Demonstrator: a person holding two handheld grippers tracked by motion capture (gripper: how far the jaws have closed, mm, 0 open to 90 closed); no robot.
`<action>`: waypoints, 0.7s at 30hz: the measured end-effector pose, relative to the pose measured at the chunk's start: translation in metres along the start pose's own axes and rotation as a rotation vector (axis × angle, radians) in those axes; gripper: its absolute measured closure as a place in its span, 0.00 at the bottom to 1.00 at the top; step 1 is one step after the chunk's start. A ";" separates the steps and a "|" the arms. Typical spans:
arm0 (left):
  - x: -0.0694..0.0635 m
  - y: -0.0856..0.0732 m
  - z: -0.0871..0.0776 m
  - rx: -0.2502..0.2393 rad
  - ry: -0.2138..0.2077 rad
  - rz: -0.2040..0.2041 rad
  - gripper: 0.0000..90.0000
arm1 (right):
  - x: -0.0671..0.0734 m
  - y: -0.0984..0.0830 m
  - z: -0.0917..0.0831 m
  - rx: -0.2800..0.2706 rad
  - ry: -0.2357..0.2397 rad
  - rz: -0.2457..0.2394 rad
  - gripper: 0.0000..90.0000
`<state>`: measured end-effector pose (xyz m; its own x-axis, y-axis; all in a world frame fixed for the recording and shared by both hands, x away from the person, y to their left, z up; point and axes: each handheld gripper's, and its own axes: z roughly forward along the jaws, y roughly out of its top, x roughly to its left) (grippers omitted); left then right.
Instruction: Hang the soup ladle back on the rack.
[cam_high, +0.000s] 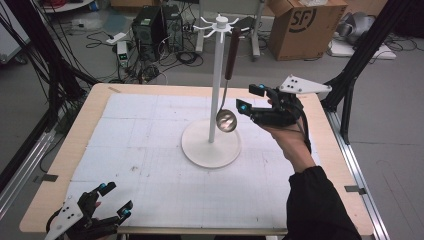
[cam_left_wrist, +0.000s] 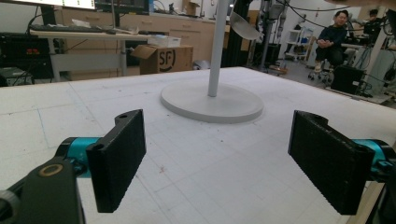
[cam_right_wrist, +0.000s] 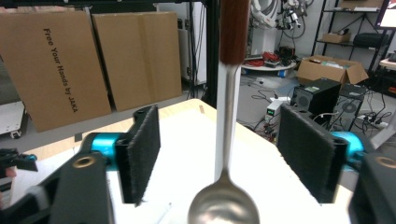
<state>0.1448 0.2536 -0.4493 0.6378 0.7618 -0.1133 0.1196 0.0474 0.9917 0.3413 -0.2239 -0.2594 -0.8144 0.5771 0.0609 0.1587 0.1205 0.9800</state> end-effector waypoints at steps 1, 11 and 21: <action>0.000 0.000 0.000 0.000 0.000 0.001 0.22 | 0.002 -0.004 -0.003 -0.003 -0.002 -0.001 0.31; -0.001 0.000 0.002 0.002 -0.002 0.003 0.21 | 0.016 -0.039 -0.027 -0.008 0.001 -0.004 0.28; -0.002 0.000 0.004 0.005 -0.004 0.006 0.21 | 0.024 -0.076 -0.046 0.016 -0.015 0.007 0.27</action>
<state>0.1466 0.2501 -0.4492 0.6414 0.7596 -0.1076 0.1197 0.0395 0.9920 0.2841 -0.2562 -0.3236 -0.8049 0.5899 0.0649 0.1734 0.1291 0.9763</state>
